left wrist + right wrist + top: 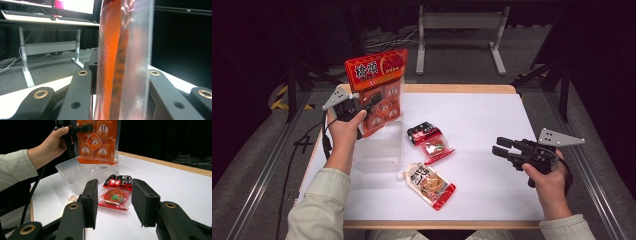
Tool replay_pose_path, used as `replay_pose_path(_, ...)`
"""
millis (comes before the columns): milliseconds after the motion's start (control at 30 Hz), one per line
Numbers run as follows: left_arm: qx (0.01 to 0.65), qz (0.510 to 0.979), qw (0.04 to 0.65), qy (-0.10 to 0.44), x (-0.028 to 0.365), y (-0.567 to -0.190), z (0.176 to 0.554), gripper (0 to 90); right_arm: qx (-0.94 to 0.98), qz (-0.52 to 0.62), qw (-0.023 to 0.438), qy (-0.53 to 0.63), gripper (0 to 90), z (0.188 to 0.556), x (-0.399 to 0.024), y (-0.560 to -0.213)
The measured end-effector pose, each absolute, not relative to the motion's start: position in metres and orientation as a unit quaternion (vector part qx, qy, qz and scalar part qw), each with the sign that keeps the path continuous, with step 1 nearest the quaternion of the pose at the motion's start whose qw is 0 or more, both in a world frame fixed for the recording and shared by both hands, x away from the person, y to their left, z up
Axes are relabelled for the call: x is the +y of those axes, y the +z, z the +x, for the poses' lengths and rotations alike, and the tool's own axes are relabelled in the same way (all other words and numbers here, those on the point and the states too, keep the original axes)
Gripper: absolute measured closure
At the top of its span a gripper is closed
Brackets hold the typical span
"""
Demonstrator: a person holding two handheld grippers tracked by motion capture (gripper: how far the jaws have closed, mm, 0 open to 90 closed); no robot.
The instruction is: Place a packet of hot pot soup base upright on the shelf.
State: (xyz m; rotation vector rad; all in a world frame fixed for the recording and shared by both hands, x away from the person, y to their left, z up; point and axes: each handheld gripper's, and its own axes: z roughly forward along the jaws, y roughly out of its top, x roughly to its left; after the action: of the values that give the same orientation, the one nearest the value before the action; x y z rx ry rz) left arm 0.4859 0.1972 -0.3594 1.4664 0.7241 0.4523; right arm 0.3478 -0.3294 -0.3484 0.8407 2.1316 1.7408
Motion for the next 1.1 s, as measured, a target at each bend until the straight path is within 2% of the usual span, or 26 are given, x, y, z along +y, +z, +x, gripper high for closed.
replay_pose_path(467, 0.323, 0.655, 0.655, 0.196, 0.206, -0.366, 0.483, 70.8, 0.737, 0.283, 0.125, 0.600, 57.8, 0.349, -0.326, -0.349)
replay_pose_path(833, 0.328, 0.686, 0.625, 0.178, 0.210, -0.365, 0.480, 70.7, 0.743, 0.280, 0.119, 0.596, 58.0, 0.349, -0.321, -0.352)
replay_pose_path(933, 0.333, 0.693, 0.613, 0.184, 0.211, -0.365, 0.479, 70.7, 0.743, 0.280, 0.119, 0.596, 58.0, 0.350, -0.321, -0.352)
replay_pose_path(1000, 0.328, 0.724, 0.570, 0.205, 0.206, -0.364, 0.479, 70.7, 0.743, 0.281, 0.118, 0.596, 58.0, 0.350, -0.321, -0.352)
replay_pose_path(1100, 0.324, 0.724, 0.576, 0.198, 0.204, -0.363, 0.479, 70.7, 0.743, 0.281, 0.117, 0.597, 57.9, 0.350, -0.321, -0.352)
